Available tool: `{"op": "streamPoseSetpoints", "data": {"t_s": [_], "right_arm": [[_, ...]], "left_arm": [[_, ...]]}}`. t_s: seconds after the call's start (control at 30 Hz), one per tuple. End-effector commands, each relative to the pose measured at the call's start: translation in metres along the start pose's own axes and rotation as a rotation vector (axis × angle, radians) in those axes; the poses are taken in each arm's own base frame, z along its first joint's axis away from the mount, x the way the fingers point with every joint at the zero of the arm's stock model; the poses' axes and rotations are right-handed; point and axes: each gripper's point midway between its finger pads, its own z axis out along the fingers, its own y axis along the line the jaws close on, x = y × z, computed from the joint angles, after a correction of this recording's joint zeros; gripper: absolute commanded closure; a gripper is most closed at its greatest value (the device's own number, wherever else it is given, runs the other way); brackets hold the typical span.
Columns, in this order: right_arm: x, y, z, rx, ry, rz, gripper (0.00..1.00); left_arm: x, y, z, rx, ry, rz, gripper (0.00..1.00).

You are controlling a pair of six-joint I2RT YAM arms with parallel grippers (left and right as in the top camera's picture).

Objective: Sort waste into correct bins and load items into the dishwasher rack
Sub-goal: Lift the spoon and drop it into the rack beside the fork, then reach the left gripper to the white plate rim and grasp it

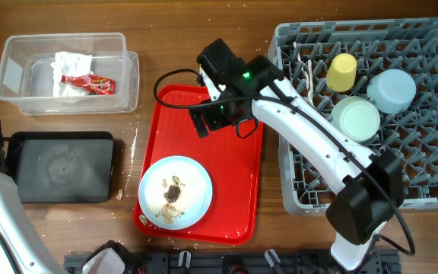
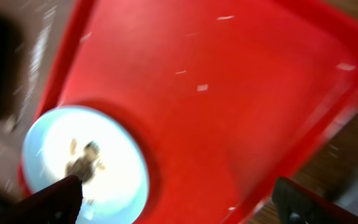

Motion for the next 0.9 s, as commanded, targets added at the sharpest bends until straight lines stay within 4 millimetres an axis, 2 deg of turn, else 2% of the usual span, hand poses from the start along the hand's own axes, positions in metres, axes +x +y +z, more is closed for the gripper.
{"op": "streamPoseSetpoints", "data": {"t_s": [0.0,0.1,0.2,0.27,0.3,0.33,0.43,0.47,0.5,0.53,0.63,0.73,0.8,0.87], "right_arm": [[-0.043,-0.055,-0.05,0.163,-0.208,0.231,0.0],[-0.061,-0.11,-0.098,0.188,-0.323,0.363,0.0],[-0.061,-0.177,-0.133,0.229,-0.403,0.514,0.0],[-0.054,-0.212,-0.143,0.251,-0.416,0.594,0.0],[-0.051,-0.223,-0.145,0.254,-0.416,0.622,0.01],[-0.043,-0.245,-0.15,0.275,-0.413,0.674,0.0],[-0.034,-0.27,-0.156,0.297,-0.417,0.733,0.0],[-0.032,-0.277,-0.157,0.303,-0.42,0.749,0.0],[-0.03,-0.281,-0.159,0.307,-0.421,0.759,0.0],[-0.029,-0.283,-0.159,0.308,-0.422,0.763,0.0],[-0.03,-0.283,-0.159,0.308,-0.423,0.763,0.0],[-0.032,-0.283,-0.16,0.307,-0.431,0.762,0.0],[-0.031,-0.283,-0.16,0.307,-0.431,0.762,0.0],[-0.031,-0.283,-0.16,0.307,-0.431,0.761,0.0]], "left_arm": [[-0.002,0.0,-0.001,0.003,-0.007,-0.011,0.0],[-0.002,0.0,-0.001,0.003,-0.007,-0.011,0.0],[-0.002,0.0,-0.001,0.003,-0.007,-0.011,0.0],[-0.002,0.0,-0.001,0.003,-0.007,-0.011,0.0],[-0.002,0.0,-0.001,0.003,-0.007,-0.011,0.0],[-0.002,-0.001,-0.001,0.005,-0.008,-0.011,0.0],[-0.002,-0.001,-0.001,0.005,-0.008,-0.012,0.0],[0.004,-0.004,-0.002,0.023,0.03,-0.011,0.0],[0.019,-0.006,-0.003,0.047,0.108,-0.01,0.0],[0.042,-0.012,-0.007,0.091,0.237,-0.012,0.0],[0.111,-0.032,-0.036,0.254,0.608,0.042,0.0],[0.159,-0.041,-0.055,0.308,0.764,0.167,0.0],[0.207,-0.043,-0.077,0.326,0.878,0.315,0.0],[0.244,-0.045,-0.096,0.351,0.948,0.434,0.0]]}}
